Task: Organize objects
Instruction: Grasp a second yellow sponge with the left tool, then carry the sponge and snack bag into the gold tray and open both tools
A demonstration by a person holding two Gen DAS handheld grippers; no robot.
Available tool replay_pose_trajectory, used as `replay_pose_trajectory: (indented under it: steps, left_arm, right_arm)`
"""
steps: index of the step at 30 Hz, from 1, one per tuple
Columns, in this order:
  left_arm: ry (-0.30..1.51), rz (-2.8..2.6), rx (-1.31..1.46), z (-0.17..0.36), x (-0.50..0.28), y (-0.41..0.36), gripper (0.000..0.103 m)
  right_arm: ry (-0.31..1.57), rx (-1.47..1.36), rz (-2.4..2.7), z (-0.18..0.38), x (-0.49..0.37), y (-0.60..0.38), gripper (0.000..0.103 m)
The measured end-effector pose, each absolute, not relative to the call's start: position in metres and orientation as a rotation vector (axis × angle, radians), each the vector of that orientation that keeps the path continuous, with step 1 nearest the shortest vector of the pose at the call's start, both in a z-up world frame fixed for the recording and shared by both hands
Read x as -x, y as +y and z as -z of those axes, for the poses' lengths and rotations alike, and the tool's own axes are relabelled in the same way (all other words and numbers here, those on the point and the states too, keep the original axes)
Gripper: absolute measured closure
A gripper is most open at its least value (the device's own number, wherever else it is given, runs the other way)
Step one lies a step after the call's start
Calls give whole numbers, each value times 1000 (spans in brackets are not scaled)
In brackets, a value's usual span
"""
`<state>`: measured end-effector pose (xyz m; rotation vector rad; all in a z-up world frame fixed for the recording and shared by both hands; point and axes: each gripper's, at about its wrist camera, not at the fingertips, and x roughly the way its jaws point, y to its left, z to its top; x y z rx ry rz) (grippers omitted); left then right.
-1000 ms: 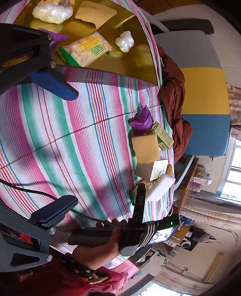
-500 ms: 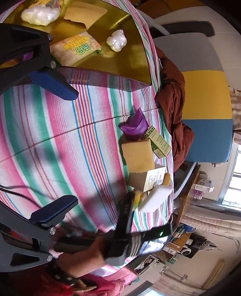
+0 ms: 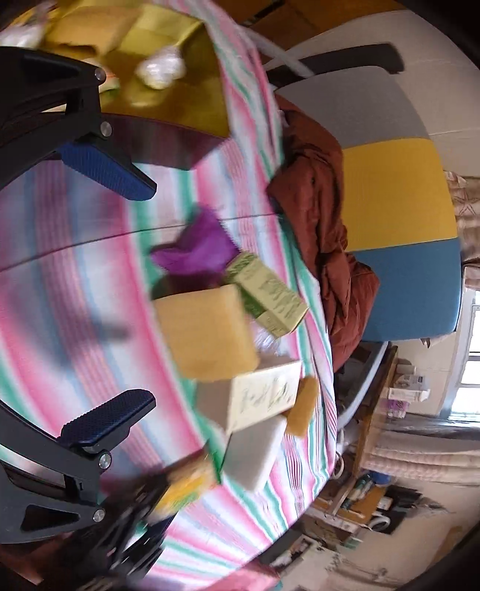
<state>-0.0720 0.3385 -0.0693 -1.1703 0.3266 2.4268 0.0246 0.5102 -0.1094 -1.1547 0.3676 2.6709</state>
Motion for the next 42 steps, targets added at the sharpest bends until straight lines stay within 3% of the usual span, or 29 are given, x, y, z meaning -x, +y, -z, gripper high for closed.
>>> replay_pose_trajectory:
  steps: [4,7,11,19,22,29,30,32,34,42]
  left_arm:
    - [276,-2430,1183,73,100,352,0]
    - [136,-2303,1228,81,115,355,0]
    - [-4,-2121,1148,78,92,352,0]
    - [135,-2080,1064,74,26,345,6]
    - [228,-2264,951,58,35,343,0]
    - [474,-2311,935,60,93,374,1]
    - [470,-2291,957,65,97,377,4]
    - [456,-2246,1033,81,101,380,22]
    - [443,-2188,1082,93,99,383,48]
    - [469,-2265,970,96,67,380,62]
  right_arm:
    - [368,1139,-2676,110,-23,509,54]
    - [355,1131,-2677,112,-23,508,54]
    - [386,1114,-2690,113,-25,512,54]
    - [427,1096,-2704,113,-28,515,54]
    - [434,1093,-2705,113,-27,515,54]
    - [427,1091,-2704,114,-27,514,54]
    - [426,1090,-2704,114,-28,515,54]
    - [422,1090,-2703,115,-27,515,54]
    - [423,1088,-2704,115,-27,514,54]
    - [421,1081,-2704,115,-27,514,54]
